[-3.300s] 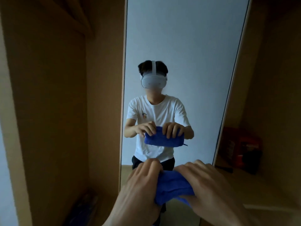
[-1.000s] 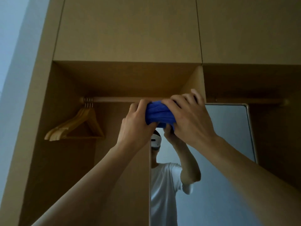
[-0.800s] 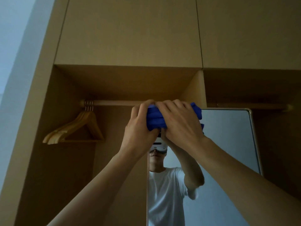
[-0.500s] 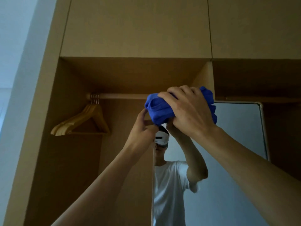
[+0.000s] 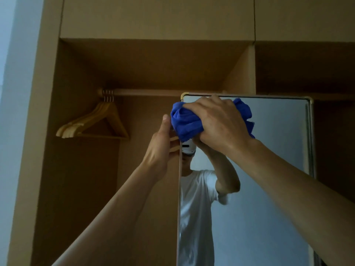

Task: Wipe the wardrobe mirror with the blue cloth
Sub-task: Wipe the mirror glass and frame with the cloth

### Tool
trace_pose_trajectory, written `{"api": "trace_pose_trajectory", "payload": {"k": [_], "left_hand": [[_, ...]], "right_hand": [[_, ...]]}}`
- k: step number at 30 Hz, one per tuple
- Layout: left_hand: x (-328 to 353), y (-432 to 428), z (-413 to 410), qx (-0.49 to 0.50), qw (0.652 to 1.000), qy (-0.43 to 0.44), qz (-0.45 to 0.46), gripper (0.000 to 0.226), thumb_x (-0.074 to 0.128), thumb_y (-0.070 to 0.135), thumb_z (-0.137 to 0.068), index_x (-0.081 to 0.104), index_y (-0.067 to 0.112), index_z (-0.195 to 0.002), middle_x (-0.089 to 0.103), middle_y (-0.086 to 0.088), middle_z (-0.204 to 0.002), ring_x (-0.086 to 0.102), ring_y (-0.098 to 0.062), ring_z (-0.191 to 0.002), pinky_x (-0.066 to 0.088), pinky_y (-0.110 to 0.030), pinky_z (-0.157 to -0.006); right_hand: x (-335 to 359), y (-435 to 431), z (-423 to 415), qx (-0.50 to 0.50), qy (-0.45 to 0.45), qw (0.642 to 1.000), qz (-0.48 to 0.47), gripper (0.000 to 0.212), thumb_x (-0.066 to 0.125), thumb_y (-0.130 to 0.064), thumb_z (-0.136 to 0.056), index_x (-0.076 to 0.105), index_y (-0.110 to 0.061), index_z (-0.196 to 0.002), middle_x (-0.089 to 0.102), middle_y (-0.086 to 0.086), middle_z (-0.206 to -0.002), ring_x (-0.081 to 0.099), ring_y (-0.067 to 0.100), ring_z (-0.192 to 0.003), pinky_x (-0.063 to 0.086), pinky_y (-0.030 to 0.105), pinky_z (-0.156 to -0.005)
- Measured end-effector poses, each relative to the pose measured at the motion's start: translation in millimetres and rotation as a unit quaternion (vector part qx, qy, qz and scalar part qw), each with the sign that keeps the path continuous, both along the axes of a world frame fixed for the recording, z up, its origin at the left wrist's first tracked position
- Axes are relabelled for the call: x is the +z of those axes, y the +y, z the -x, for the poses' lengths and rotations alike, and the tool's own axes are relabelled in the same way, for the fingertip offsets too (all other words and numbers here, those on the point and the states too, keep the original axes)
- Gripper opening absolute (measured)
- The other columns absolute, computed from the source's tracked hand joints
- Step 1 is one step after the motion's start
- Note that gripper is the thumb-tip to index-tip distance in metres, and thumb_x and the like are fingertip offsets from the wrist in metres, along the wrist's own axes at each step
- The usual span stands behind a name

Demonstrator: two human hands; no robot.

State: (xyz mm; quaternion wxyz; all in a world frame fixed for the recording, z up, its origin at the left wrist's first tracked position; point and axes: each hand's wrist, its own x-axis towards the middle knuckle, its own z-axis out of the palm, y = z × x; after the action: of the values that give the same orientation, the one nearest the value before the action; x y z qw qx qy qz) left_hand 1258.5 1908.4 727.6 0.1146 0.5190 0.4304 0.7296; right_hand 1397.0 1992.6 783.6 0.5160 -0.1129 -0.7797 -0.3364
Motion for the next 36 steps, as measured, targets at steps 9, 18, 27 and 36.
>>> {"api": "trace_pose_trajectory", "payload": {"k": [9,18,27,36], "left_hand": [[-7.1,3.2,1.2,-0.010,0.999,-0.037,0.009,0.059,0.035,0.064,-0.102,0.069,0.019,-0.119,0.080,0.006,-0.097,0.075,-0.011,-0.094,0.058,-0.032,-0.086],[-34.5,-0.4,-0.3,-0.017,0.995,-0.010,0.101,0.047,0.026,0.078,-0.096,0.064,0.054,-0.109,0.077,0.000,-0.108,0.073,-0.022,-0.102,0.058,-0.045,-0.087],[-66.5,0.2,9.2,-0.022,0.991,0.003,0.133,0.066,0.016,0.086,-0.089,0.075,0.058,-0.090,0.077,0.016,-0.105,0.073,-0.002,-0.096,0.052,-0.052,-0.097],[-90.8,-0.8,-8.0,0.016,0.996,0.002,0.089,0.057,0.016,0.076,-0.098,0.066,0.051,-0.110,0.076,0.016,-0.109,0.072,-0.002,-0.100,0.054,-0.037,-0.086]], "right_hand": [[-75.3,11.9,-10.9,0.014,-0.042,0.999,-0.028,0.055,0.079,-0.021,-0.075,0.063,-0.018,-0.127,0.070,0.002,-0.116,0.063,0.028,-0.099,0.051,0.047,-0.085],[1.9,-5.1,-11.6,-0.033,0.041,0.998,-0.042,0.063,0.070,-0.009,-0.080,0.054,-0.020,-0.140,0.059,0.010,-0.128,0.055,0.035,-0.112,0.043,0.050,-0.092],[-7.5,1.4,-3.5,-0.028,0.019,0.999,-0.008,0.063,0.070,-0.014,-0.083,0.053,-0.024,-0.143,0.060,0.006,-0.128,0.054,0.033,-0.116,0.041,0.048,-0.092],[-95.8,2.1,-5.3,-0.029,0.005,0.999,0.014,0.055,0.074,-0.029,-0.086,0.058,-0.020,-0.137,0.064,0.007,-0.123,0.058,0.033,-0.109,0.047,0.049,-0.089]]}}
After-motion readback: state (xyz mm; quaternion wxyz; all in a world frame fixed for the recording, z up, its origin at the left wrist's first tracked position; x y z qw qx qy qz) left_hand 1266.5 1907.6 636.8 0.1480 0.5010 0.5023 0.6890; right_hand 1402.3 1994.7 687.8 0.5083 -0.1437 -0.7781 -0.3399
